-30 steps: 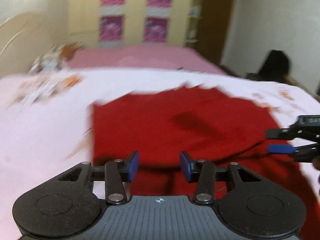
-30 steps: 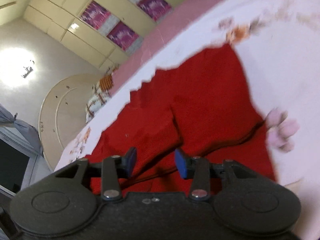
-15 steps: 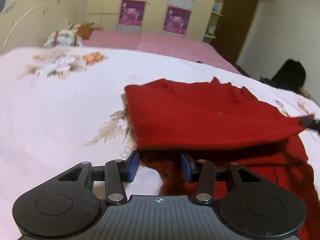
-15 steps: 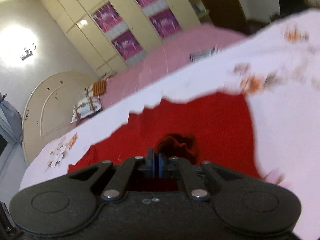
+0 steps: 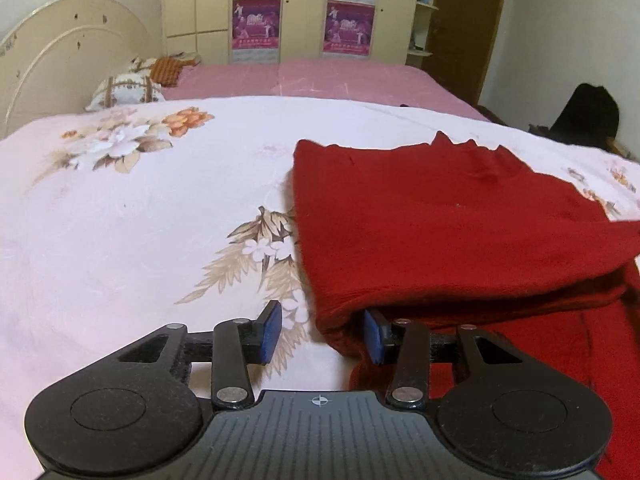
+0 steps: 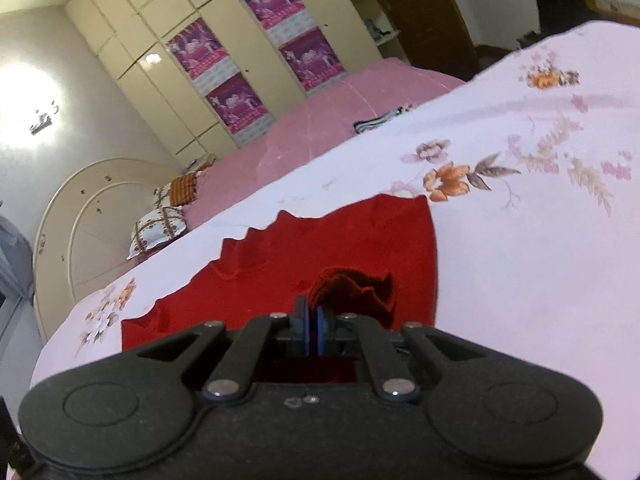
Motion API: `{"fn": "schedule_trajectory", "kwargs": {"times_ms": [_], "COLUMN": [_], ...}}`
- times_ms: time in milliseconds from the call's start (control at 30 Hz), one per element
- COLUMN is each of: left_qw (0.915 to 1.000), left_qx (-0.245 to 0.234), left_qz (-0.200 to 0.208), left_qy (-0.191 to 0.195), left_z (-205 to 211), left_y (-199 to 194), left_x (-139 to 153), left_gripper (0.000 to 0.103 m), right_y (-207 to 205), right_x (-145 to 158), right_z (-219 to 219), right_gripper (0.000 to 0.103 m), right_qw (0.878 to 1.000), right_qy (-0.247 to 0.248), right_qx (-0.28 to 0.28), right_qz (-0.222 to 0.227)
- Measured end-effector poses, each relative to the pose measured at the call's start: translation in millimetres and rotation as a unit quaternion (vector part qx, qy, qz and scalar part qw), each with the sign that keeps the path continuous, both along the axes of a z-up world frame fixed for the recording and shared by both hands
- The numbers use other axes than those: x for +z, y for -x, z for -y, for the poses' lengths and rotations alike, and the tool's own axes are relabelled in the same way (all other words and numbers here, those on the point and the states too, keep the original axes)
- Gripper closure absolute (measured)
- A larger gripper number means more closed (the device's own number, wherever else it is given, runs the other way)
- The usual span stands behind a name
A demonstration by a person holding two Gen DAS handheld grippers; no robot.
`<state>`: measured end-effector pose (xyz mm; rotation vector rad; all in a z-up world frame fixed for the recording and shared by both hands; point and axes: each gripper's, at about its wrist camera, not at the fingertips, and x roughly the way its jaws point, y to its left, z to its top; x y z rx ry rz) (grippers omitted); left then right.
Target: Fold small clothes
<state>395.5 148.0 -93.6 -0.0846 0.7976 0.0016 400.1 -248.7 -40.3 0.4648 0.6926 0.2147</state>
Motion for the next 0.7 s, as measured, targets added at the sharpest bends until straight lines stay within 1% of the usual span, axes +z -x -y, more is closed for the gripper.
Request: {"fn": "schedule_trajectory", "kwargs": {"times_ms": [67,100,167,200,233,267,333,400,500,567,633,667,700], "left_qw": [1.0,1.0,0.9999,0.9999,0.9999,0.9998,0.9998,0.9998,0.9982,0.997,0.9952,0.9943,0.994], "left_qx": [-0.005,-0.008,-0.01,-0.01,-0.011,-0.013,-0.017,-0.02,-0.029,-0.046,-0.074,-0.088,-0.095], "left_qz": [0.001,0.001,0.001,-0.002,-0.005,-0.007,-0.006,0.009,0.05,0.053,0.047,0.034,0.014], "left_qy": [-0.003,-0.006,-0.006,-0.005,-0.008,-0.011,-0.012,-0.004,0.014,0.032,0.043,0.049,0.051], "left_z": [0,0,-1,-2,-2,-3,-7,-12,-11,-4,8,15,21], "left_y": [0,0,1,1,2,5,12,21,20,8,-8,-17,-24], "left_x": [-1,-1,-2,-1,1,4,9,20,41,44,37,28,19], "left_gripper": [0.059,0.059,0.059,0.059,0.059,0.059,0.059,0.059,0.059,0.059,0.059,0.059,0.059], "right_y": [4,4,1,-1,0,3,5,8,5,-4,-18,-24,-29], "right_x": [-4,-10,-30,-39,-44,-44,-41,-39,-35,-36,-40,-42,-45], "right_z": [1,2,6,9,13,14,13,17,28,36,39,39,40], "right_gripper": [0.098,0.098,0.098,0.098,0.098,0.098,0.094,0.076,0.073,0.073,0.073,0.074,0.081], "right_qw": [1.0,1.0,0.999,0.998,0.998,0.998,0.998,0.998,0.998,0.997,0.995,0.995,0.994], "right_qy": [0.008,0.013,0.023,0.015,0.0,-0.006,0.001,-0.014,-0.037,-0.065,-0.079,-0.081,-0.086], "right_qx": [0.001,-0.001,-0.007,-0.014,-0.02,-0.02,-0.005,0.004,0.0,-0.003,0.001,0.003,0.01], "right_qz": [0.0,-0.008,-0.042,-0.059,-0.066,-0.062,-0.065,-0.063,-0.05,-0.049,-0.058,-0.059,-0.06]}}
